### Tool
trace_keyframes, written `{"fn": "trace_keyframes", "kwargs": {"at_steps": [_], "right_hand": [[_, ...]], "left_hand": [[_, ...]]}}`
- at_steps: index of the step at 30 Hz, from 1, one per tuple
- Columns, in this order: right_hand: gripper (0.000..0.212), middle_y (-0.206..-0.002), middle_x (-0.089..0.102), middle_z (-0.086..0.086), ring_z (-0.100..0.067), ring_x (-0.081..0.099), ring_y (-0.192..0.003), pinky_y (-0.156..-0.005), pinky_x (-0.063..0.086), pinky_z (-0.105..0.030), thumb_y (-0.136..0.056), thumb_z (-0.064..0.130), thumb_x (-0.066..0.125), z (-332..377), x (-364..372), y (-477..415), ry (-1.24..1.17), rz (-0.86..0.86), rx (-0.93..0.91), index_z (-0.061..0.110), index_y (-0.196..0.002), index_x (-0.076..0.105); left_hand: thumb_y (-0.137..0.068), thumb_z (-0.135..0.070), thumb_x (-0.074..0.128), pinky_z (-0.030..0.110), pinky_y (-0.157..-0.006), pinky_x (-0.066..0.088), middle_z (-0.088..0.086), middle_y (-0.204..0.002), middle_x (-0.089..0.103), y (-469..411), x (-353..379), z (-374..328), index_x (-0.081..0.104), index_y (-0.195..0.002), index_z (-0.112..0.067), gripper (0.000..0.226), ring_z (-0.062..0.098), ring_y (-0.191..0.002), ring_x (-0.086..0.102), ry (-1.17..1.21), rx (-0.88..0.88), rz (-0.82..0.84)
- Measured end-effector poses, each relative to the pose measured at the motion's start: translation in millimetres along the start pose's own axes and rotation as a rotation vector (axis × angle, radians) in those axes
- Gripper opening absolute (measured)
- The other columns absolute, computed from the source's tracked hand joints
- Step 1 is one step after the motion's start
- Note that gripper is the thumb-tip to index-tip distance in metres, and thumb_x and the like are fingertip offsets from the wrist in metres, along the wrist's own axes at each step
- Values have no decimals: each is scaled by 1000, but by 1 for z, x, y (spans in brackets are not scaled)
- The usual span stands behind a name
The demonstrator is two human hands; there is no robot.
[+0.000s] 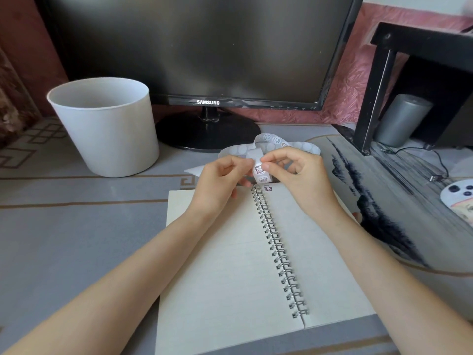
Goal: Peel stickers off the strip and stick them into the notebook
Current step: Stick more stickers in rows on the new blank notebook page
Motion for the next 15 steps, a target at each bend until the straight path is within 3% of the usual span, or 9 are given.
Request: {"fn": "trace_keyframes", "kwargs": {"at_steps": [9,15], "right_hand": [[7,-69,60,11,2,45,-46,-49,33,-6,-80,5,72,-2,0,1,19,30,-4,9,-86,72],[6,-68,59,12,3,46,-46,-49,33,-6,-80,5,72,-2,0,1,36,18,-13,6,-86,72]], "left_hand": [[-91,-18,62,13,-48,39,0,-77,67,1,0,1,67,-88,-8,12,2,-63,61,3,30,26],[-90,-17,62,13,-50,41,-6,-72,68,1,1,1,68,-85,-12,9,2,-65,64,32,30,31]]}}
Point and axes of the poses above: each hand's wrist, its own y-axis away from the middle knuckle, its own x-axis out of the palm, z = x × y, the point moved 4 cm from there along -y, towards the middle knuckle
